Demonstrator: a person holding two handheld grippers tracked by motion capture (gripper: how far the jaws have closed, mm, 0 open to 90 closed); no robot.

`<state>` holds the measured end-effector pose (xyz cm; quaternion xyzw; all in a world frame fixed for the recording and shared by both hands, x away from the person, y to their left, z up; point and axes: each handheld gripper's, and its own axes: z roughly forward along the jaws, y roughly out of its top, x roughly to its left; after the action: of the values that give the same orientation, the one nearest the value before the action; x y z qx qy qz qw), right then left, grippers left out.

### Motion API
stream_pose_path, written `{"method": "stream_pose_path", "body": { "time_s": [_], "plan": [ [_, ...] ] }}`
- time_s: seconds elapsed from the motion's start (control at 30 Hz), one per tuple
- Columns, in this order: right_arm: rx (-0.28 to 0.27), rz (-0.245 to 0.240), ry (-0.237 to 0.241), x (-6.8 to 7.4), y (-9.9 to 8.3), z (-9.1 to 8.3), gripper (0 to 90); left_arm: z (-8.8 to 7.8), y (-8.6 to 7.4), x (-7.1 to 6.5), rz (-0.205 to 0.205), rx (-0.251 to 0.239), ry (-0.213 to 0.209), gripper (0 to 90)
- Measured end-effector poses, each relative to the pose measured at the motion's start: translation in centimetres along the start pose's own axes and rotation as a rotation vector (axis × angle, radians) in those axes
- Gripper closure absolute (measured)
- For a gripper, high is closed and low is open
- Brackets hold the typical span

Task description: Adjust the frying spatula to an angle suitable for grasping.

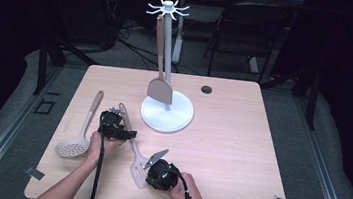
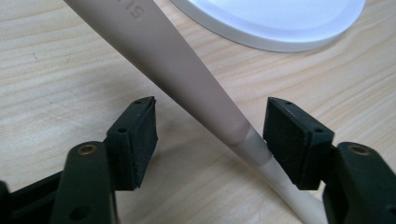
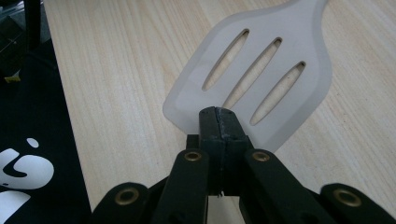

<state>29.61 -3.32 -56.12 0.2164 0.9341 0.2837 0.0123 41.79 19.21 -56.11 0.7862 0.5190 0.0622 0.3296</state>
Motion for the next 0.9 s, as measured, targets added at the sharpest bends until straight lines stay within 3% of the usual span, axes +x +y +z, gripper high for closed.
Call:
{"method": "stream_pose_path", "body": {
  "time_s": [0.13, 0.27, 0.47, 0.6, 0.9],
  "plan": [
    [-0.003, 0.002, 0.006, 0.0, 0.0, 0.0, 90.0, 0.2, 0.0, 0.2, -0.008, -0.004, -0.03, 43.4],
    [-0.004, 0.001, 0.007, -0.1, 0.0, 0.0, 90.0, 0.2, 0.0, -0.3, 0.035, -0.003, -0.019, 49.1],
    [-0.006, 0.002, 0.008, -0.1, 0.0, 0.0, 90.0, 0.1, -0.1, 0.0, 0.009, -0.012, -0.05, 51.7],
    [-0.01, 0.014, 0.025, -0.2, -0.1, 0.0, 90.0, -0.4, -0.1, 0.2, -0.032, -0.047, -0.101, 55.4],
    [-0.021, 0.021, 0.046, -0.5, -0.2, 0.1, 90.0, -2.3, 0.3, -0.6, -0.031, -0.12, -0.163, 62.5]
  ]
}}
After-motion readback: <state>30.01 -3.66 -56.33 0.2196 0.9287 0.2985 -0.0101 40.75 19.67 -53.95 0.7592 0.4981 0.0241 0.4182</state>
